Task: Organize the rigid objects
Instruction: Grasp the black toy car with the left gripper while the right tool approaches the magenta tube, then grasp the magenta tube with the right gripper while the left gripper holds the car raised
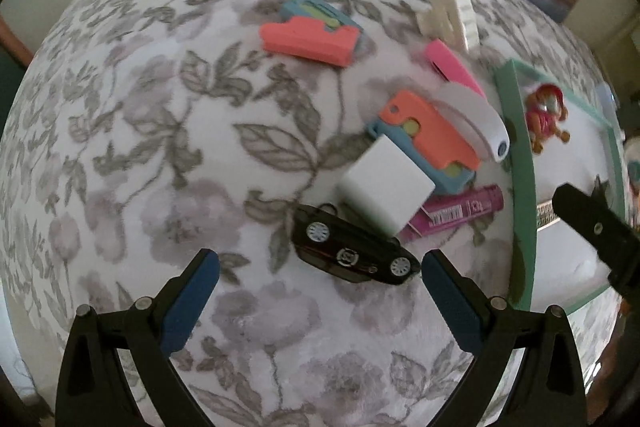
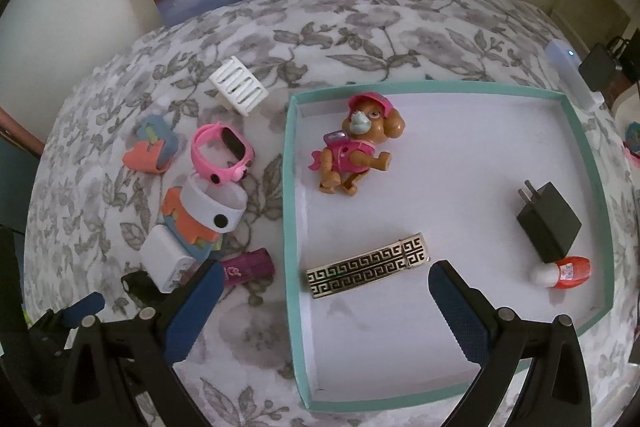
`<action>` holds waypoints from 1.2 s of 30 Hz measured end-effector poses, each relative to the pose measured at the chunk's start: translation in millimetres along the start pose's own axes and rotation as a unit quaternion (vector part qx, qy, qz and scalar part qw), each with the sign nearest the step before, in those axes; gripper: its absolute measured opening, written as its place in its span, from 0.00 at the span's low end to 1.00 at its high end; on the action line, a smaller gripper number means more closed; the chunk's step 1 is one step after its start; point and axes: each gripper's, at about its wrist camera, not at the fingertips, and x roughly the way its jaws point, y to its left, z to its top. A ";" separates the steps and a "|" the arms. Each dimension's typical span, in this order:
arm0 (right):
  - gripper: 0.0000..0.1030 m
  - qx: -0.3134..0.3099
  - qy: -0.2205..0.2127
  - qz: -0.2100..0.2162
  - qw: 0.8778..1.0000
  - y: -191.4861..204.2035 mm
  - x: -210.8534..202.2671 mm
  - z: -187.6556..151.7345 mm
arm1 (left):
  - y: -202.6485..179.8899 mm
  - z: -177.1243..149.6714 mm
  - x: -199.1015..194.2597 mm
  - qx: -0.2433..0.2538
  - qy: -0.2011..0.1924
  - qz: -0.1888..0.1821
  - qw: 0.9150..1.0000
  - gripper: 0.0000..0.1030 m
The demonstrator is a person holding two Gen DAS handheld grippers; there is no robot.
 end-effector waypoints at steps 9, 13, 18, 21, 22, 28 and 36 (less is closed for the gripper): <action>1.00 -0.001 0.011 -0.001 1.000 0.6 4.5 -1.1 | -24.3 -0.8 18.2 0.055 0.003 0.027 0.998 0.96; 1.00 0.000 0.014 -0.001 1.000 -0.6 6.7 -1.1 | -37.2 0.5 23.6 0.069 0.000 0.029 0.997 0.86; 1.00 0.000 0.016 -0.003 1.000 -0.1 7.9 -0.9 | -45.6 1.1 21.1 0.074 -0.001 0.019 0.997 0.71; 1.00 -0.003 0.017 -0.002 1.000 -0.1 8.3 -1.4 | -47.2 0.8 17.4 0.077 -0.008 0.020 0.997 0.70; 1.00 -0.004 0.017 -0.003 1.000 0.4 8.5 -1.6 | -46.0 1.1 14.1 0.076 -0.011 0.020 0.997 0.70; 1.00 -0.018 0.009 0.004 1.000 8.1 5.4 -1.6 | -27.2 7.9 -8.9 0.028 -0.036 0.016 0.999 0.70; 1.00 -0.060 -0.016 0.028 0.998 29.9 -3.9 -3.5 | 21.7 7.8 -38.0 -0.079 -0.076 0.012 0.994 0.70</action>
